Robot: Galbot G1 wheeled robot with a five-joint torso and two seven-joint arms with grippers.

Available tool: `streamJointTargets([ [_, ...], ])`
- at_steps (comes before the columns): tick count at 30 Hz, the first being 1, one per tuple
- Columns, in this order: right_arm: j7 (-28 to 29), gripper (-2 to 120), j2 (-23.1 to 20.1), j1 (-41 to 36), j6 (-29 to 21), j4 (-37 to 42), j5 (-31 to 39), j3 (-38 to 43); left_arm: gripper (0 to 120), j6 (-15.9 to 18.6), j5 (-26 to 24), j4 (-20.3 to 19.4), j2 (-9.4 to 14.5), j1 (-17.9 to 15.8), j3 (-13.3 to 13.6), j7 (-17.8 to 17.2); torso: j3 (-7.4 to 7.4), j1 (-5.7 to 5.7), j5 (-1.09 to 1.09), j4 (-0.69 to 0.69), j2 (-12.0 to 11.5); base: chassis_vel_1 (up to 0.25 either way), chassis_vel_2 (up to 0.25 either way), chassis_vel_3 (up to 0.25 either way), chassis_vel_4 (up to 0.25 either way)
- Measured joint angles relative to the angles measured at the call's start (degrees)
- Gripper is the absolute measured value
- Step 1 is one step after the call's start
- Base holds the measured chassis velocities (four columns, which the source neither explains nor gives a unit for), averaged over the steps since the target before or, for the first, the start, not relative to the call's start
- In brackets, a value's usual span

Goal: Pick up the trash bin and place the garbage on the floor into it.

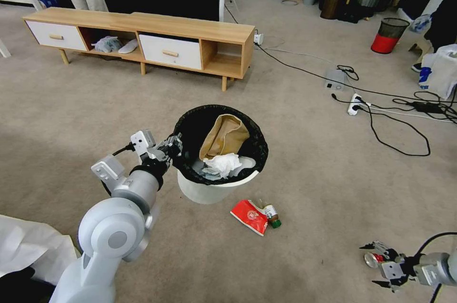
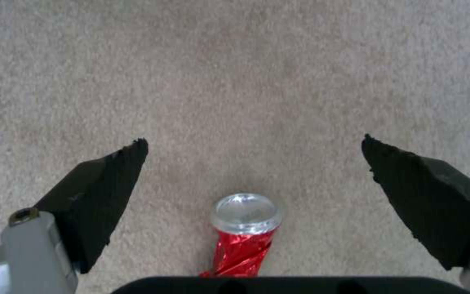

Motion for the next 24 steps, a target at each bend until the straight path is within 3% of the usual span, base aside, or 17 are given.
streamJointTargets([
  [24, 0.6, 100, 2.0, 0.9, 2.2, -4.2, -4.9, 1.9, 7, -0.2, -0.1, -0.8, 0.2, 0.4, -0.3, 0.0, 0.00, 0.00, 0.00, 0.00, 0.0, 0.000, 0.000, 0.000, 0.000],
])
